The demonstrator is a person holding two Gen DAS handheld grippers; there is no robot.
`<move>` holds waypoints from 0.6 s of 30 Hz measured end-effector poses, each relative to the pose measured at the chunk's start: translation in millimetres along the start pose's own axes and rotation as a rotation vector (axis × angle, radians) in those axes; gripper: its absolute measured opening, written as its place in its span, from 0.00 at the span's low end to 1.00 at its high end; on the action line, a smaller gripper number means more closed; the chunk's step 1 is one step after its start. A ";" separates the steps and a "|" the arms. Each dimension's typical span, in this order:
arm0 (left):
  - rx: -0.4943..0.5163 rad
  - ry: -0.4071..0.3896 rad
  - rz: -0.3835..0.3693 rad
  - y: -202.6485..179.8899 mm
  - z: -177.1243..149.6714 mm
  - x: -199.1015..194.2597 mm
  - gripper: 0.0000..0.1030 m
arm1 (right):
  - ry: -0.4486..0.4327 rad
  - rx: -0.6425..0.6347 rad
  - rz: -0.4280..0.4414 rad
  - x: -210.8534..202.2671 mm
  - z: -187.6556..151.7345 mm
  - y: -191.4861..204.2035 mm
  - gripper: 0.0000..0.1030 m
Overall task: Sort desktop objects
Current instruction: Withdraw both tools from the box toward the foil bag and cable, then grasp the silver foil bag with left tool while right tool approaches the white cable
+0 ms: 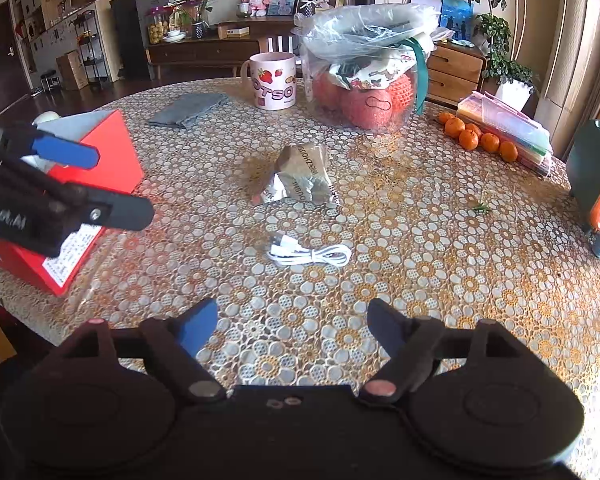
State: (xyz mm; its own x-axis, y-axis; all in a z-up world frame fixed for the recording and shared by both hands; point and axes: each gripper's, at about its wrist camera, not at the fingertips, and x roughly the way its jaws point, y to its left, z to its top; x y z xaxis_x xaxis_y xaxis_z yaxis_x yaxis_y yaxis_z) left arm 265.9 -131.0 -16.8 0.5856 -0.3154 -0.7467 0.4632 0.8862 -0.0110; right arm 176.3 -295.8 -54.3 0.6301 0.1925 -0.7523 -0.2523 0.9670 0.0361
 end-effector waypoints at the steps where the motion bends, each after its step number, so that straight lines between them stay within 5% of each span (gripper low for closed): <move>1: -0.002 0.000 0.002 1.1 6.1 6.7 0.99 | -0.001 0.001 -0.005 3.8 0.5 -0.9 0.83; 18: -0.135 0.118 0.001 7.8 71.6 121.2 0.99 | 0.019 0.072 -0.001 66.0 10.3 -10.4 0.88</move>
State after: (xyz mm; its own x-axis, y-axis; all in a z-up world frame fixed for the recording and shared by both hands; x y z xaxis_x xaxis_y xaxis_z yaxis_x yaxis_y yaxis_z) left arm 388.1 -186.7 -59.8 0.5003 -0.2793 -0.8196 0.3641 0.9267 -0.0935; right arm 228.0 -291.4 -97.6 0.6160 0.1894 -0.7646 -0.1978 0.9768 0.0826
